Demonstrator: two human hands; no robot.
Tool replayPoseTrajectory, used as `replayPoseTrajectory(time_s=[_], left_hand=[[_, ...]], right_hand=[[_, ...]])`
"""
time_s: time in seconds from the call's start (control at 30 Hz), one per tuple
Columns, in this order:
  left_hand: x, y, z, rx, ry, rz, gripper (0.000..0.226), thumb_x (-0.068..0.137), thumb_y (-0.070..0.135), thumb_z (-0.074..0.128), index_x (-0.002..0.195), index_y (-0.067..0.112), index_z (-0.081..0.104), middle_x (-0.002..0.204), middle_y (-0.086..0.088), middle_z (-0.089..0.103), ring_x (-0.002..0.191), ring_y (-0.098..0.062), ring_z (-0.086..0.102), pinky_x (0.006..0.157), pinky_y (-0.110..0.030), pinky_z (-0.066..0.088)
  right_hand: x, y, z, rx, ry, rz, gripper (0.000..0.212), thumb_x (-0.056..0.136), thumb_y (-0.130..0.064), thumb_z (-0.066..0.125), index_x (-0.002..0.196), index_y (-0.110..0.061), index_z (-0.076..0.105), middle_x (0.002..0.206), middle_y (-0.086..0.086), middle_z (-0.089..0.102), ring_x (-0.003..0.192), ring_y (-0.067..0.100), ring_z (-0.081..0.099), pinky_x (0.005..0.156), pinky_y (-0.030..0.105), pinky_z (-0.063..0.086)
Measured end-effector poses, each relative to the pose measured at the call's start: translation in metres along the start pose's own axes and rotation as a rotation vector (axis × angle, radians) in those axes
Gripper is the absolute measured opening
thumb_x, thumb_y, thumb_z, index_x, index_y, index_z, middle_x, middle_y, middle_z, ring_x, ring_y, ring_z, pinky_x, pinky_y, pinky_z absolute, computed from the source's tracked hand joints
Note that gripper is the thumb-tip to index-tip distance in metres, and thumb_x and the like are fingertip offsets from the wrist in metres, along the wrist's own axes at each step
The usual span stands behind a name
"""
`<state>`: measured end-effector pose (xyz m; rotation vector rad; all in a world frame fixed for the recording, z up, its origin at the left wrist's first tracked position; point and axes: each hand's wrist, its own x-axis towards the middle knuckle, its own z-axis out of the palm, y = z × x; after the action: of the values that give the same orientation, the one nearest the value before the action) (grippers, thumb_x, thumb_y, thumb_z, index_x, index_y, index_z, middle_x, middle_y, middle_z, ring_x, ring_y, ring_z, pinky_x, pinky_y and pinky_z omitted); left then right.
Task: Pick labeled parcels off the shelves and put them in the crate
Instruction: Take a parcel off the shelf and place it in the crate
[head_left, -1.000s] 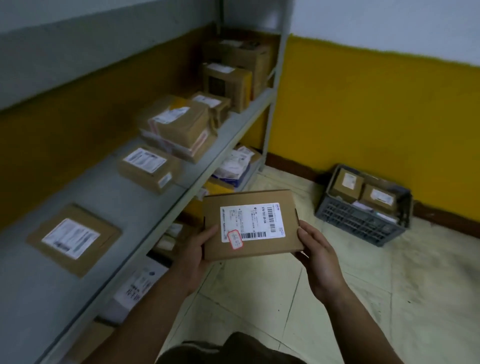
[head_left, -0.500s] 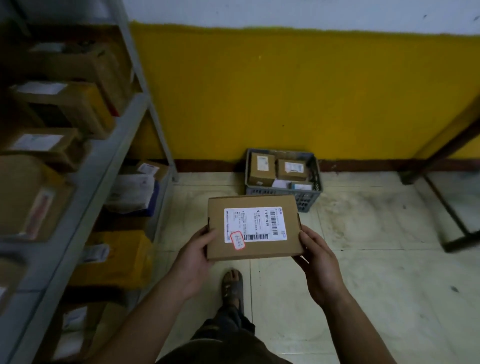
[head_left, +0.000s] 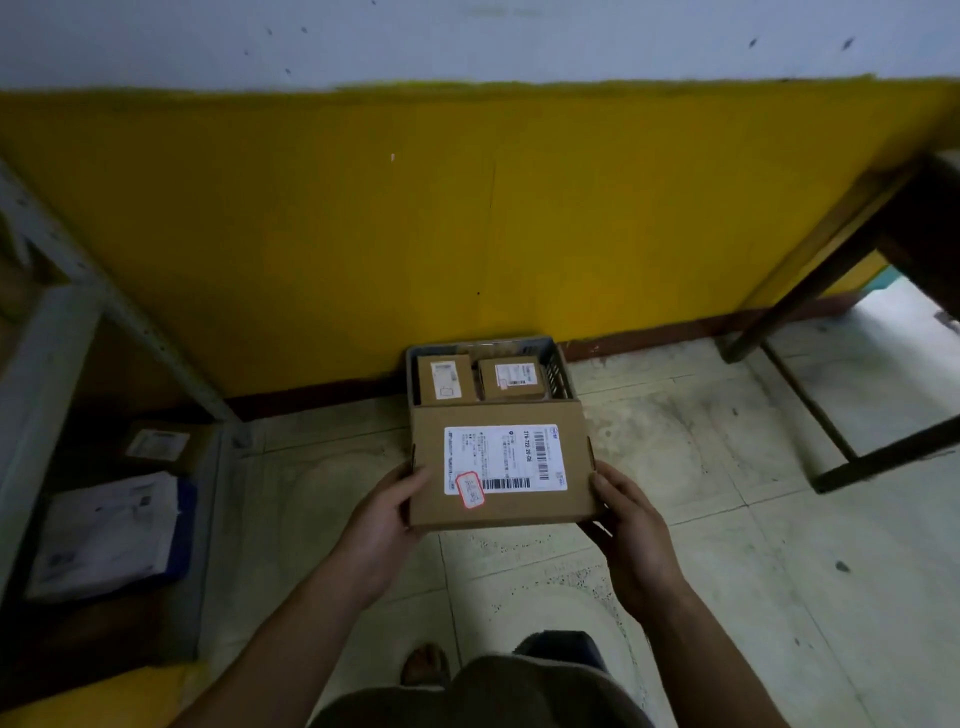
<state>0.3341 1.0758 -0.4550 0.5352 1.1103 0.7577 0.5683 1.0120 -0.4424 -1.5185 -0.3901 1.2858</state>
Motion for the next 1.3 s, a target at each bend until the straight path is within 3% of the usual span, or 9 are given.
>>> replayPoseTrajectory(time_s=[0.13,0.3,0.47,0.63,0.8,0.93,1.1,1.3], left_hand=[[0.054,0.021,0.016,0.072,0.017,-0.039,0.033,0.096,0.027,0.05,0.126,0.017,0.06,0.114,-0.005,0.072,0.108,-0.02,0.066,0.082,-0.032,0.05],[0.135,0.037,0.043,0.08,0.082,-0.081,0.035,0.093,0.029,0.054,0.125,0.017,0.062,0.112,-0.005,0.072,0.112,-0.025,0.061,0.081,-0.034,0.047],[0.209,0.047,0.083,0.073,0.163,-0.086,0.039,0.092,0.025,0.056,0.131,0.022,0.057,0.117,-0.005,0.07,0.115,-0.027,0.061,0.094,-0.043,0.049],[0.27,0.059,0.141,0.051,0.307,-0.15,0.031,0.095,0.021,0.054,0.126,0.024,0.057,0.113,-0.002,0.07,0.109,-0.022,0.062,0.093,-0.039,0.048],[0.309,0.065,0.162,0.037,0.39,-0.203,0.022,0.095,0.016,0.054,0.113,0.027,0.06,0.109,0.0,0.071,0.106,-0.02,0.063,0.092,-0.038,0.05],[0.346,0.054,0.156,0.036,0.411,-0.271,0.02,0.096,0.017,0.055,0.11,0.028,0.063,0.108,0.004,0.07,0.103,-0.012,0.063,0.078,-0.026,0.05],[0.389,0.02,0.139,0.073,0.385,-0.371,0.024,0.095,0.012,0.056,0.105,0.033,0.061,0.104,0.008,0.071,0.102,-0.01,0.064,0.077,-0.021,0.049],[0.453,-0.04,0.092,0.163,0.449,-0.424,0.03,0.094,0.01,0.058,0.118,0.027,0.056,0.112,0.001,0.065,0.107,-0.018,0.061,0.081,-0.021,0.049]], right_hand=[[0.063,-0.022,0.001,0.005,0.015,0.025,0.026,0.098,-0.016,0.051,0.121,-0.017,0.064,0.114,0.01,0.07,0.109,0.026,0.062,0.088,0.038,0.051],[0.161,-0.047,-0.004,-0.012,-0.032,0.073,0.03,0.098,-0.017,0.052,0.127,-0.016,0.061,0.12,0.012,0.067,0.113,0.03,0.06,0.099,0.046,0.048],[0.261,-0.079,-0.013,-0.083,-0.079,0.139,0.032,0.098,-0.016,0.053,0.13,-0.015,0.058,0.125,0.011,0.063,0.116,0.029,0.058,0.089,0.039,0.051],[0.351,-0.112,-0.031,-0.145,-0.118,0.255,0.033,0.099,-0.016,0.051,0.132,-0.014,0.056,0.127,0.012,0.061,0.119,0.028,0.057,0.077,0.03,0.052],[0.4,-0.12,-0.034,-0.16,-0.118,0.324,0.032,0.099,-0.016,0.052,0.131,-0.015,0.057,0.128,0.012,0.061,0.12,0.028,0.057,0.079,0.03,0.052],[0.436,-0.109,-0.036,-0.215,-0.108,0.344,0.033,0.099,-0.017,0.051,0.132,-0.016,0.055,0.129,0.011,0.06,0.12,0.028,0.057,0.084,0.031,0.052],[0.474,-0.071,-0.039,-0.27,-0.031,0.419,0.032,0.1,-0.017,0.051,0.132,-0.014,0.054,0.126,0.009,0.062,0.116,0.025,0.06,0.083,0.03,0.051],[0.52,0.015,-0.034,-0.395,0.009,0.512,0.023,0.101,-0.013,0.049,0.121,-0.02,0.057,0.114,0.003,0.065,0.104,0.016,0.062,0.09,0.035,0.049]])
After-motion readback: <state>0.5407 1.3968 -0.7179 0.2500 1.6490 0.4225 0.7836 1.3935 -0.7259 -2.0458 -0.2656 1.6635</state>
